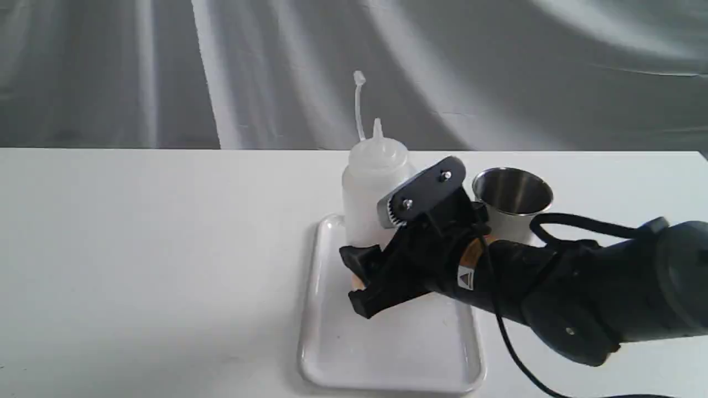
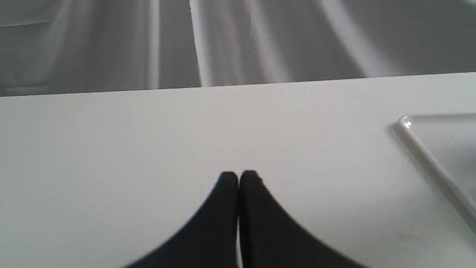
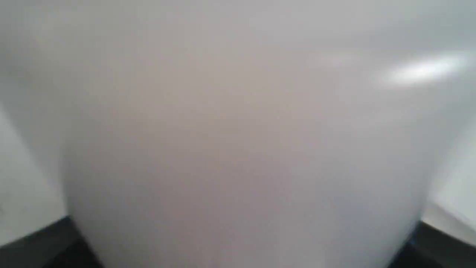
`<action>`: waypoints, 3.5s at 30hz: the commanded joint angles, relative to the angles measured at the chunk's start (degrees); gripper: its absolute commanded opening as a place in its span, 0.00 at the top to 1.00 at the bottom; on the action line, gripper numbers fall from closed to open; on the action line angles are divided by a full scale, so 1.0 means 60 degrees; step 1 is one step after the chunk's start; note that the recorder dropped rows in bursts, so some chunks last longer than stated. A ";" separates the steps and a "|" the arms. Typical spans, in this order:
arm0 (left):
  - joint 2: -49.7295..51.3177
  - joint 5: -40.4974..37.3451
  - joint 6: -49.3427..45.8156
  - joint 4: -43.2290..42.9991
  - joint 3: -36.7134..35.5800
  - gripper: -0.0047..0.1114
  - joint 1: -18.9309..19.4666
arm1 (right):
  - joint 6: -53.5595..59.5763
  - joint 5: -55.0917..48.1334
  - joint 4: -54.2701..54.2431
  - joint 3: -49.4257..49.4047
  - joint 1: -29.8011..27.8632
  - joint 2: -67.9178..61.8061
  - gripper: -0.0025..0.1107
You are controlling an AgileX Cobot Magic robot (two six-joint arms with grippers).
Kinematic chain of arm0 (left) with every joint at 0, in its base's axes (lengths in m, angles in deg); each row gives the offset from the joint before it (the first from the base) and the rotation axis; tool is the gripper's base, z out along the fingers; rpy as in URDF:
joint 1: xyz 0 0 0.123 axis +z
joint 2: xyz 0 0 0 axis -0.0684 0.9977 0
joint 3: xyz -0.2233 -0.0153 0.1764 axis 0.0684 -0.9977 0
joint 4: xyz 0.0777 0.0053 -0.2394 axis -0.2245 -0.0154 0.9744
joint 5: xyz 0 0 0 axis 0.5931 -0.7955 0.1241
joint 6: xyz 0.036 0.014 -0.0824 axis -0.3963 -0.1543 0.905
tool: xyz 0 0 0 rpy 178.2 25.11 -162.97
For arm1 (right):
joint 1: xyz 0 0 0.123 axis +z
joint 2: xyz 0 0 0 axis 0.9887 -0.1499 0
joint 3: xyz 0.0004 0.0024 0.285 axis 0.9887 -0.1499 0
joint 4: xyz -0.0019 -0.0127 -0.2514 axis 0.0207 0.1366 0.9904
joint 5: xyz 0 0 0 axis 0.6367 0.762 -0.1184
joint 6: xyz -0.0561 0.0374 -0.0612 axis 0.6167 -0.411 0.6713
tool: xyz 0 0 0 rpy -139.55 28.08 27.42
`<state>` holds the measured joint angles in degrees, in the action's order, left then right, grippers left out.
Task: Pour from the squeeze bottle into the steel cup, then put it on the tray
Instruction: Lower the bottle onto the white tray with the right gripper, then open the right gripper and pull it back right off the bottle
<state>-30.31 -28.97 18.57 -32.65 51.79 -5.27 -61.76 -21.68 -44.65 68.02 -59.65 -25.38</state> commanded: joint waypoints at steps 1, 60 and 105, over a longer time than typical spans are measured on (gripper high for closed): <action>-0.0024 0.0072 0.0023 0.0010 -0.0042 0.96 0.0015 | 0.0628 0.0562 -0.0511 0.0001 0.0171 -0.0171 0.76; -0.0024 0.0072 0.0044 0.0010 -0.0042 0.96 0.0015 | 0.2287 0.0088 -0.1138 0.0001 0.0171 -0.0727 0.80; -0.0024 0.0072 0.0042 0.0010 -0.0042 0.96 0.0015 | 0.2296 0.0183 -0.1063 0.0001 0.0195 -0.1167 0.44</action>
<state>-30.31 -28.97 18.57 -32.65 51.79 -5.27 -48.35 -21.01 -51.70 68.02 -58.72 -31.95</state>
